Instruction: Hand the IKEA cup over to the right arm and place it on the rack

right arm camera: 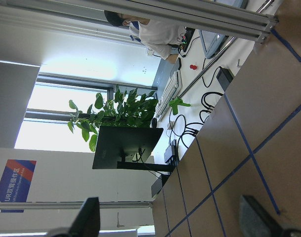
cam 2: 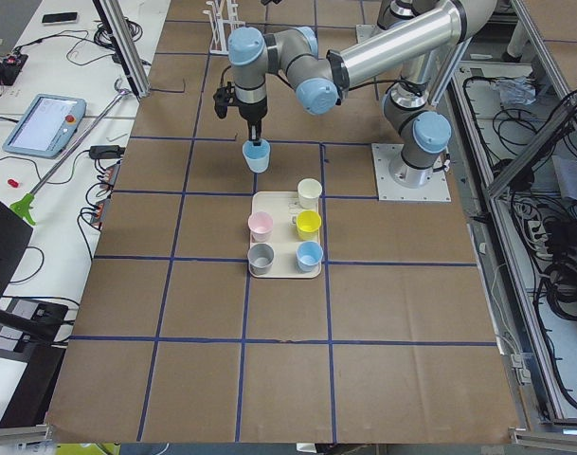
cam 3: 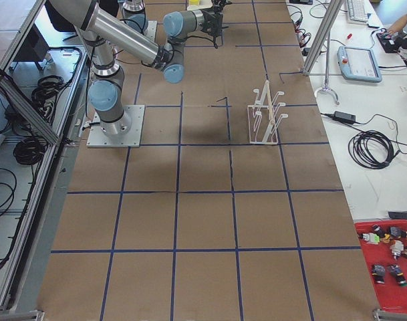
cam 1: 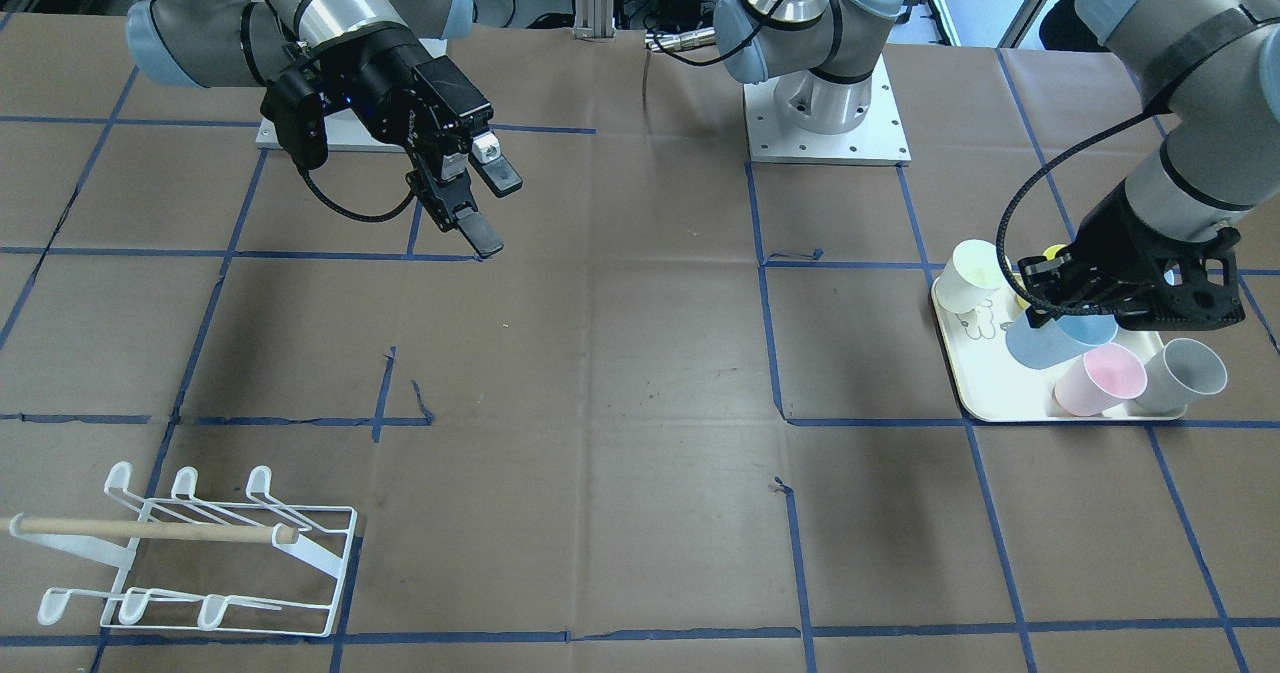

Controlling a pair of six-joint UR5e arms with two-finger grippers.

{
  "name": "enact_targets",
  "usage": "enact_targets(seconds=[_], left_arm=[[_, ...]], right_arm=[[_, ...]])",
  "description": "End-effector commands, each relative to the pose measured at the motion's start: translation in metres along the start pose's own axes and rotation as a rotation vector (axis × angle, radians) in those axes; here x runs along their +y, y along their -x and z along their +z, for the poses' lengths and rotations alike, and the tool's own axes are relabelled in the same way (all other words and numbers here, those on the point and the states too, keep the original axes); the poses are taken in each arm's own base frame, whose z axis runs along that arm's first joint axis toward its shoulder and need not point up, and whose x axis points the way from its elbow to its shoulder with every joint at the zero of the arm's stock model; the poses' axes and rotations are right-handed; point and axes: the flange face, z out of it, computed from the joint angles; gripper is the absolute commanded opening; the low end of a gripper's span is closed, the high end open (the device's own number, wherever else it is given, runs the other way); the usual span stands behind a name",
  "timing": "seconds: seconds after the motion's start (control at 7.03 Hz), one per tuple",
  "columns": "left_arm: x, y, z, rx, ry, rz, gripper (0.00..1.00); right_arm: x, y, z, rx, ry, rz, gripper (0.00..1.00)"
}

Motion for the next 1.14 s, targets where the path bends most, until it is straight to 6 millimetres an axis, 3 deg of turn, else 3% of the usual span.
enact_targets(seconds=[0.0, 0.43, 0.57, 0.71, 1.0], left_arm=[[-0.002, -0.069, -0.035, 0.127, -0.104, 0.075, 0.00], [-0.001, -0.116, -0.069, 0.438, -0.428, 0.172, 0.00], [-0.001, -0.130, -0.064, 0.499, -0.508, 0.228, 0.00], [0.001, -0.151, -0.044, 0.541, -0.634, 0.312, 0.00], [0.023, -0.179, 0.009, 0.538, -0.831, 0.442, 0.00]], right_arm=[[0.006, -0.007, -0.005, -0.018, -0.004, 0.005, 1.00], [0.009, -0.006, -0.009, -0.046, -0.014, -0.016, 1.00], [0.008, -0.006, -0.009, -0.045, -0.020, -0.015, 1.00], [0.008, -0.006, -0.009, -0.045, -0.020, -0.014, 1.00], [0.008, -0.007, -0.008, -0.041, -0.020, -0.011, 1.00]])
